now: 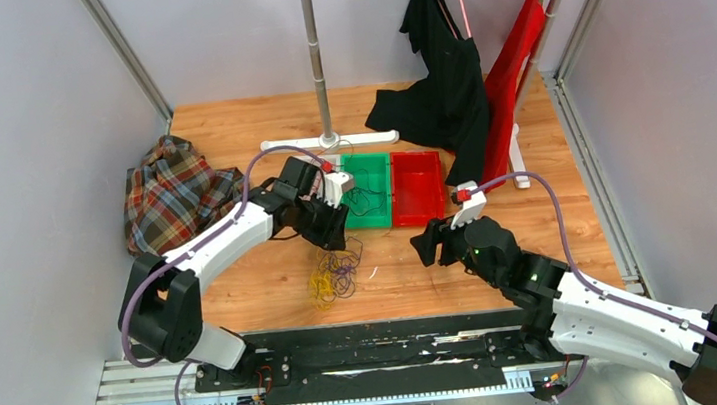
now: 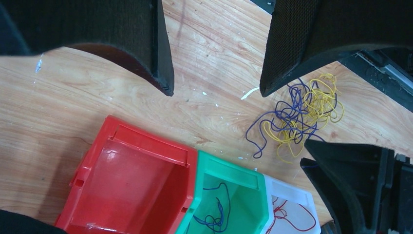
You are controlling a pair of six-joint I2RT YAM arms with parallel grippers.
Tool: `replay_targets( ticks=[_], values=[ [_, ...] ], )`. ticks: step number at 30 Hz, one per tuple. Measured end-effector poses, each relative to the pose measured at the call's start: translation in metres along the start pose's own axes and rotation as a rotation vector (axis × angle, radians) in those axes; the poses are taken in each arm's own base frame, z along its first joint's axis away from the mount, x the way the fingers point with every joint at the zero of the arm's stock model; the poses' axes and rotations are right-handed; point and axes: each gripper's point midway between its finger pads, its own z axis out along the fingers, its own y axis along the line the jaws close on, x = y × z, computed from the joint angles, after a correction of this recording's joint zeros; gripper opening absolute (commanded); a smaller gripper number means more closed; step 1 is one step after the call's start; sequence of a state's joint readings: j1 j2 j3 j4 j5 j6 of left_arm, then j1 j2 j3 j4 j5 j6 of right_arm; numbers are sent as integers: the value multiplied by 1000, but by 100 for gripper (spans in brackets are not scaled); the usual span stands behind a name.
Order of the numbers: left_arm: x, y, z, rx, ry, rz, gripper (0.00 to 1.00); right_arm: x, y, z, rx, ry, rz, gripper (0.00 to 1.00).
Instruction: Untangle the cables
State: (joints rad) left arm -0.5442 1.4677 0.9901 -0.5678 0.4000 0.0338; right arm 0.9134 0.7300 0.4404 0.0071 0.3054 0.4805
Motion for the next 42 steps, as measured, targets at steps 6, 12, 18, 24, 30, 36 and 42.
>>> replay_targets(
  ticks=[6, 12, 18, 24, 30, 36, 42],
  values=[
    [-3, 5, 2, -4, -13, -30, 34, 0, 1, -1, -7, 1, 0, 64],
    [4, 3, 3, 2, 0, -55, 1, -4, 2, -4, -18, -13, 5, 63],
    [2, -8, -2, 55, -13, -58, 1, 3, 6, -7, -42, 26, -11, 61],
    [-21, -43, -29, 218, -21, -18, 1, 7, 25, -12, -118, 128, -28, 66],
    [-45, -81, -74, 366, -83, 71, 1, -20, 60, -16, -212, 137, -65, 70],
    [-76, -115, -131, 446, -183, 156, 1, -30, 108, -17, -323, 99, -172, 71],
    [-115, -141, -189, 451, -330, 257, 1, -43, 144, -9, -365, -27, -249, 71]
  ],
)
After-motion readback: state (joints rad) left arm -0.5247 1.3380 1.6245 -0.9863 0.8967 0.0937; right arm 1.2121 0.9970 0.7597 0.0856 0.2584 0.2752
